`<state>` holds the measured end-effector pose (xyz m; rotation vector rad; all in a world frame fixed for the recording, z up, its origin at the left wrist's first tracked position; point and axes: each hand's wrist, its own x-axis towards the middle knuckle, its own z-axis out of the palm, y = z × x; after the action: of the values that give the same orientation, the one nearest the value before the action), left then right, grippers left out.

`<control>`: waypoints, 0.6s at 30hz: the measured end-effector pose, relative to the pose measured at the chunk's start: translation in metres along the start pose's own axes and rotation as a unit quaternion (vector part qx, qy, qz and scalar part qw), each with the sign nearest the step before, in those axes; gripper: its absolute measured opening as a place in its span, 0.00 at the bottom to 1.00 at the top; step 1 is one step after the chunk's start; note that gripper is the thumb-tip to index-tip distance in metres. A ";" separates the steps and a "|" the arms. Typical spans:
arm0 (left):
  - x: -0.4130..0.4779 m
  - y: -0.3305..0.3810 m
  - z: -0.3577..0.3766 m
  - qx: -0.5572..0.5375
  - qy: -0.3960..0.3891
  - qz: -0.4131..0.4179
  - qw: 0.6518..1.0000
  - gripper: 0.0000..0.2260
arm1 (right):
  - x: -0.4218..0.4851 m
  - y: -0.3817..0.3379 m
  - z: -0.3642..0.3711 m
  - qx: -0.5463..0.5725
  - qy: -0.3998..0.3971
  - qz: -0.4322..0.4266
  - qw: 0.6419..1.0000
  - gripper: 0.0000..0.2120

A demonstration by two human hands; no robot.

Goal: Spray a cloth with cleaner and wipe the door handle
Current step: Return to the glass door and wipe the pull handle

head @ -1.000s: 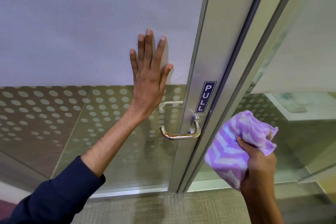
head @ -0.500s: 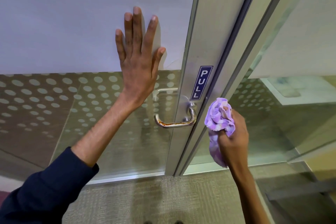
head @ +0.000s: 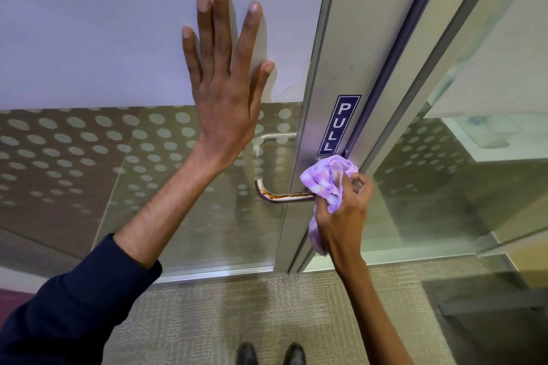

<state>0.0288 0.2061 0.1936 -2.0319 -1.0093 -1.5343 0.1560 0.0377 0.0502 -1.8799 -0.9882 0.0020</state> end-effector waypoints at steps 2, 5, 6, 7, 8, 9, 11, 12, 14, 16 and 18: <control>0.001 0.000 0.002 0.012 0.002 0.002 1.000 0.27 | -0.002 0.002 0.006 -0.006 -0.010 -0.015 1.000 0.26; 0.001 -0.002 0.002 0.013 0.008 0.001 1.000 0.26 | -0.004 0.000 0.014 0.042 0.005 -0.004 0.999 0.20; 0.000 -0.003 0.002 0.009 0.008 -0.001 1.000 0.27 | -0.005 -0.001 0.016 0.057 0.012 0.003 0.998 0.18; 0.000 -0.003 0.002 0.006 0.006 -0.002 1.000 0.27 | -0.006 -0.002 0.018 0.057 0.017 0.006 0.998 0.17; 0.000 -0.003 0.002 0.005 0.005 -0.002 1.000 0.27 | -0.006 -0.002 0.020 0.041 0.016 0.004 0.999 0.17; 0.000 -0.002 0.002 0.005 0.005 -0.001 1.000 0.27 | -0.006 -0.001 0.022 0.020 0.013 0.001 1.000 0.17; 0.000 -0.001 0.003 0.004 0.009 -0.001 1.000 0.27 | -0.007 -0.001 0.025 -0.020 0.009 -0.003 1.000 0.18; 0.000 -0.001 0.004 0.002 0.012 -0.002 1.000 0.27 | -0.008 -0.003 0.026 -0.037 0.011 -0.004 0.999 0.18; -0.001 -0.003 0.006 -0.004 0.018 -0.007 1.000 0.27 | -0.010 -0.006 0.026 -0.064 0.013 -0.006 0.998 0.18; -0.001 -0.003 0.006 -0.007 0.019 -0.011 1.000 0.27 | -0.012 -0.008 0.027 -0.087 0.005 -0.008 0.996 0.20; 0.000 -0.002 0.007 -0.006 0.020 -0.011 1.000 0.27 | -0.013 -0.007 0.028 -0.092 0.002 -0.009 0.996 0.20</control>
<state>0.0315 0.2120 0.1910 -1.9967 -1.0115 -1.5892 0.1313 0.0517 0.0357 -2.0369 -1.0312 -0.1071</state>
